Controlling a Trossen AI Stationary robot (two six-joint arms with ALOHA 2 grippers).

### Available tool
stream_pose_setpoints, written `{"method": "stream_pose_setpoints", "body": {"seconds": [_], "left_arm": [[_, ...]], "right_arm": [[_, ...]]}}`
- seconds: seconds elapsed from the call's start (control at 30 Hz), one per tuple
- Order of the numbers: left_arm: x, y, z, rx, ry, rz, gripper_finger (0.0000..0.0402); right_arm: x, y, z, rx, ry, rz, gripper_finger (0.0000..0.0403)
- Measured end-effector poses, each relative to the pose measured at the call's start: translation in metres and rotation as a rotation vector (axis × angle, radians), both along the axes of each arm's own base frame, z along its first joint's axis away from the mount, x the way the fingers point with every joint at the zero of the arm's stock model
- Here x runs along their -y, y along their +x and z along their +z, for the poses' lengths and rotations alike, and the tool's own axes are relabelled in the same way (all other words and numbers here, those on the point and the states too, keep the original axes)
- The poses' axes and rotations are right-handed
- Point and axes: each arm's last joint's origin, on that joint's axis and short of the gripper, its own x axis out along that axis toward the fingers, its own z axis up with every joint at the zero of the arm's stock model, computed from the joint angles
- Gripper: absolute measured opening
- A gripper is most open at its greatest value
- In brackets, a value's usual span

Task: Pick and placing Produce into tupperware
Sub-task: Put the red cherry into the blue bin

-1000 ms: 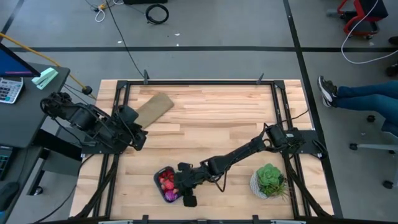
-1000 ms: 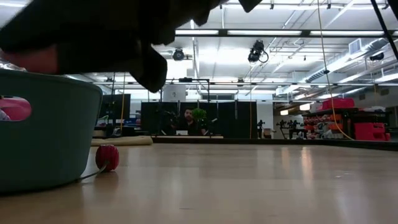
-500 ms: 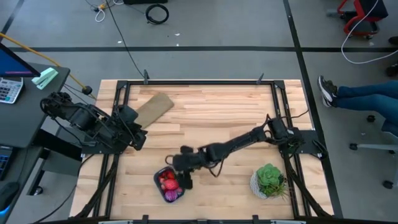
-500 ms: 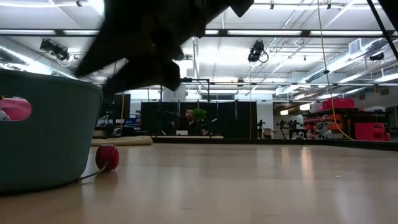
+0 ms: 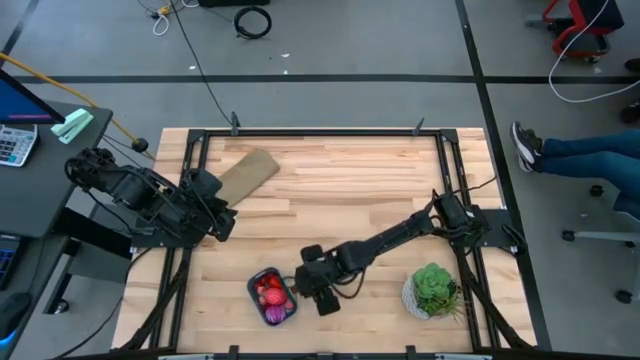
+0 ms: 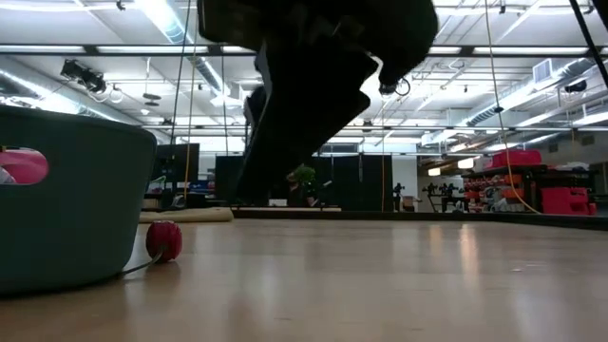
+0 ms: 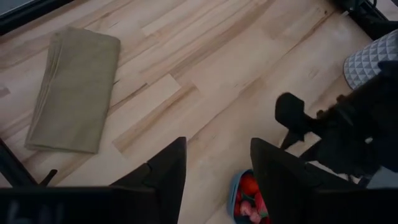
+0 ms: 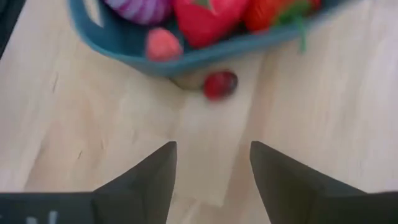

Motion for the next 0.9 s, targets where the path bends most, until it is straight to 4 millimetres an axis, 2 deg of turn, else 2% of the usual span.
{"method": "stream_pose_setpoints", "body": {"seconds": [0.17, 0.33, 0.63, 0.9], "left_arm": [[0.000, 0.000, 0.000, 0.009, 0.004, 0.012, 0.0181], [0.000, 0.000, 0.000, 0.020, -0.004, 0.033, 0.0187], [0.000, 0.000, 0.000, 0.021, -0.006, 0.034, 0.0180], [0.001, 0.002, 0.001, 0.043, -0.022, 0.038, 0.0181]], "right_arm": [[-0.008, 0.005, 0.002, 0.096, -0.030, 0.065, 0.0218], [-0.002, 0.012, -0.019, 0.075, -0.026, 0.059, 0.0224], [-0.006, 0.020, -0.012, 0.178, 0.018, 0.113, 0.0225], [-0.007, 0.023, -0.027, 0.169, 0.017, 0.114, 0.0225]]}}
